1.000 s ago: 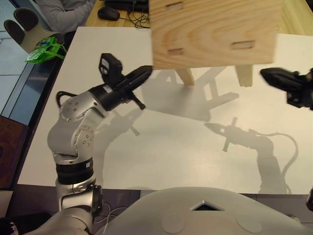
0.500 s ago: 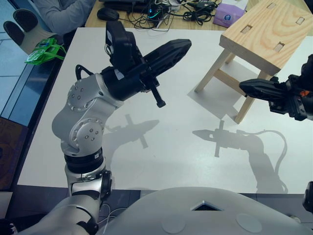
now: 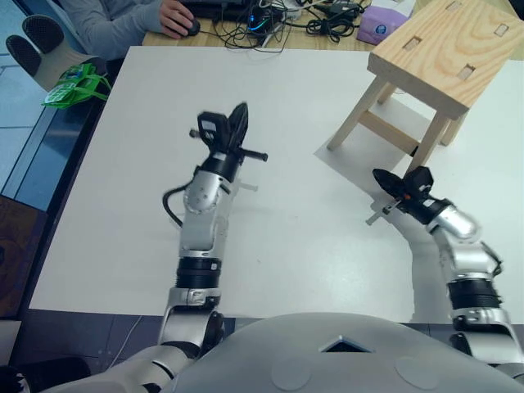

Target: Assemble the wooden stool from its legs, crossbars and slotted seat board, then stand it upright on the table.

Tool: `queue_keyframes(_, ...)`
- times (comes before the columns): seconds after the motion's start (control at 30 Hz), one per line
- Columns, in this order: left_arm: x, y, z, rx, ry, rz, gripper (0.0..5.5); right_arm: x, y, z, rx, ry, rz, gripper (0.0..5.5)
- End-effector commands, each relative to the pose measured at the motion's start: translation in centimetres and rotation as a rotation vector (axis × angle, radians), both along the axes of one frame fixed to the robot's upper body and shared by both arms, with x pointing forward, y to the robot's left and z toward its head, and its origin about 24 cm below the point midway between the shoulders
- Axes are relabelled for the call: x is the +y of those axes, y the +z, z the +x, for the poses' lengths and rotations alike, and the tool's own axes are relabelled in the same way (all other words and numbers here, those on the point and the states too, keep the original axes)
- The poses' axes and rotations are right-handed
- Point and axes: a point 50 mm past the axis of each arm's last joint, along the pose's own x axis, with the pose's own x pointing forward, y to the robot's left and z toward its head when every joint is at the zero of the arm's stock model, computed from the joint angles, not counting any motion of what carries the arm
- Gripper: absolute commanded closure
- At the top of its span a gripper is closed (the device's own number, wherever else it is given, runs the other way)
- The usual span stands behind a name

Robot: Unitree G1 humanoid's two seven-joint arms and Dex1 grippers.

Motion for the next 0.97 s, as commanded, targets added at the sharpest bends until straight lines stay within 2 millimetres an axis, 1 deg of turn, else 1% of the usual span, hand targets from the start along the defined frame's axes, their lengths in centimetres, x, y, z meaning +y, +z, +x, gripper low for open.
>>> queue_keyframes(0.03,-0.7,-4.8,-1.2,0.127,0.023,0.028,5.48,0.1,-5.9,-2.2,0.151,-0.143,-0.165,5.50)
queue_keyframes(0.13,-0.7,-5.5,-0.7,0.134,0.028,0.041,5.48,-0.2,-6.5,-2.2,0.155,-0.173,-0.179,5.50)
queue_keyframes(0.27,-0.4,-6.2,-0.2,0.136,0.062,0.045,5.48,-0.8,-6.5,-1.5,0.150,-0.221,-0.185,5.50)
queue_keyframes(0.33,-0.7,-6.6,-0.5,0.136,0.052,0.043,5.48,-1.0,-6.0,-0.7,0.122,-0.279,-0.166,5.50)
queue_keyframes(0.43,-1.2,-6.9,-0.8,0.131,0.027,0.039,5.48,-2.0,-5.2,0.0,0.061,-0.386,-0.177,5.50)
queue_keyframes(0.53,-1.4,-6.9,-0.7,0.120,0.019,0.033,5.48,-3.2,-4.3,0.5,-0.015,-0.486,-0.227,5.50)
queue_keyframes(0.6,-1.6,-6.7,-0.6,0.109,0.008,0.031,5.48,-3.5,-4.0,0.7,-0.040,-0.524,-0.232,5.50)
queue_keyframes(0.67,-1.8,-6.4,-0.4,0.094,-0.004,0.031,5.48,-3.1,-4.0,0.9,-0.043,-0.521,-0.209,5.50)
queue_keyframes(0.87,-2.9,-5.7,0.0,0.056,-0.073,0.014,5.48,1.0,-4.1,1.1,-0.037,-0.294,-0.073,5.50)
queue_keyframes(0.97,-3.1,-5.6,0.0,0.050,-0.096,0.011,5.48,1.9,-3.7,1.4,-0.060,-0.240,-0.061,5.50)
